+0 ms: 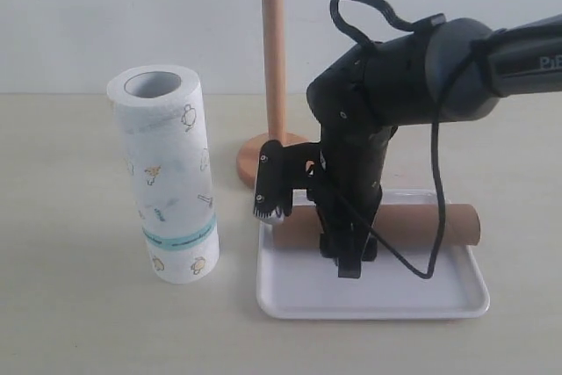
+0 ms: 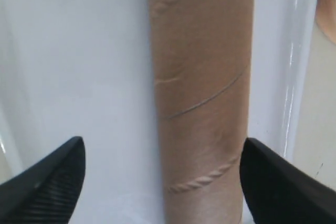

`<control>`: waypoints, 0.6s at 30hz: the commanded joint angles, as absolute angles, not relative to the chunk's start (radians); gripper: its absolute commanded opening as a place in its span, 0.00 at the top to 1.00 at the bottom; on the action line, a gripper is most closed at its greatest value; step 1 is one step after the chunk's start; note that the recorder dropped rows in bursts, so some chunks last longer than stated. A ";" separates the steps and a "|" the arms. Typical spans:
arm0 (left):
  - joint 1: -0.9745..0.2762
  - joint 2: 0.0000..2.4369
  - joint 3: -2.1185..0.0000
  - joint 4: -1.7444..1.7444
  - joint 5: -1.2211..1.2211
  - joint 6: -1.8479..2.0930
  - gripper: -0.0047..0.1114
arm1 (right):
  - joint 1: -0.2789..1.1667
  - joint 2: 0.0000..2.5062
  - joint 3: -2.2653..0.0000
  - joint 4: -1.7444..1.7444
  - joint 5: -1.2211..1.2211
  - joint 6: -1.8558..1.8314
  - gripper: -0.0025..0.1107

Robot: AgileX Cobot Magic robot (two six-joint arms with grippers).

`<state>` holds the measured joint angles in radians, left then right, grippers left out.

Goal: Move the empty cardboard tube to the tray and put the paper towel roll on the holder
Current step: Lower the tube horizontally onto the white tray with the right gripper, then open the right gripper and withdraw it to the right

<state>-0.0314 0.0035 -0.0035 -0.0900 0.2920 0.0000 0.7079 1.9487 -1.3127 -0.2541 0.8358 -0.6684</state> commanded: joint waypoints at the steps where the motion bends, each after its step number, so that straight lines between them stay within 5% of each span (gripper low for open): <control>1: -0.028 0.000 0.000 -0.090 0.288 0.000 0.92 | 0.708 1.870 -1.319 -0.261 0.887 -0.629 0.33; 9: -0.028 0.000 0.000 -0.090 0.288 0.000 0.92 | 0.708 1.652 -1.319 -0.278 1.000 -0.444 0.37; 12: -0.028 0.000 0.000 -0.090 0.288 0.000 0.92 | 0.708 1.558 -1.319 -0.285 1.095 -0.341 0.60; 15: -0.028 0.000 0.000 -0.090 0.288 0.000 0.92 | 0.708 1.470 -1.319 -0.275 1.202 -0.277 0.99; 18: -0.028 0.000 0.000 -0.090 0.288 0.000 0.92 | 0.708 1.359 -1.288 -0.251 1.221 -0.222 0.97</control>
